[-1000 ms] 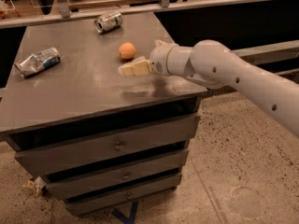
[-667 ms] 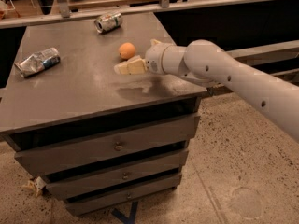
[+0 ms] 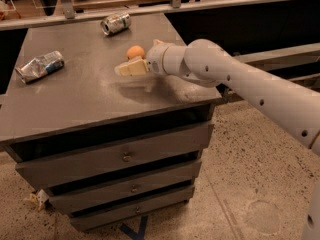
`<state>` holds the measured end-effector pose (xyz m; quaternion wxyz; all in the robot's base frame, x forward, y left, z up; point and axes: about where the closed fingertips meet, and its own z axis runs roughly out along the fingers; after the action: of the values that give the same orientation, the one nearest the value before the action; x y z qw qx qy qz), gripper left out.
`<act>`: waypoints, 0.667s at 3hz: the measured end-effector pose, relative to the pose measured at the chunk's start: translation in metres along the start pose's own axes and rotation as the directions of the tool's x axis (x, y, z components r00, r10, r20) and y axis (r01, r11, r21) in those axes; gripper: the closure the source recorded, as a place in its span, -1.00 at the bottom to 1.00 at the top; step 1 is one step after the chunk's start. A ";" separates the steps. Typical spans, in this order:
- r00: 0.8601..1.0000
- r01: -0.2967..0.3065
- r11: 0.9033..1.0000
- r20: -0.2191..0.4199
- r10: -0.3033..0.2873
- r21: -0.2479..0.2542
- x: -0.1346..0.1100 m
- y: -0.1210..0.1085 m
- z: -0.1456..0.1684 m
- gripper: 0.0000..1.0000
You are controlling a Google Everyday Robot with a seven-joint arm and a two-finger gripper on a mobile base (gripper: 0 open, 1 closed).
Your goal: Move orange near redbull can
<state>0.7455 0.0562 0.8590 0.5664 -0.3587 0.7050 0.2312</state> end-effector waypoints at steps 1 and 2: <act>1.000 -0.013 1.000 -0.010 0.013 0.014 0.003 -0.006 0.014 -1.00; 1.000 -0.023 0.999 -0.014 0.024 0.023 0.004 -0.011 0.024 -1.00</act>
Offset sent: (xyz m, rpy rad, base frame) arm 0.0374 0.0084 -0.0133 0.0048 0.0287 -0.0524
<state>0.7689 0.0656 0.8496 0.5627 -0.3454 0.7159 0.2270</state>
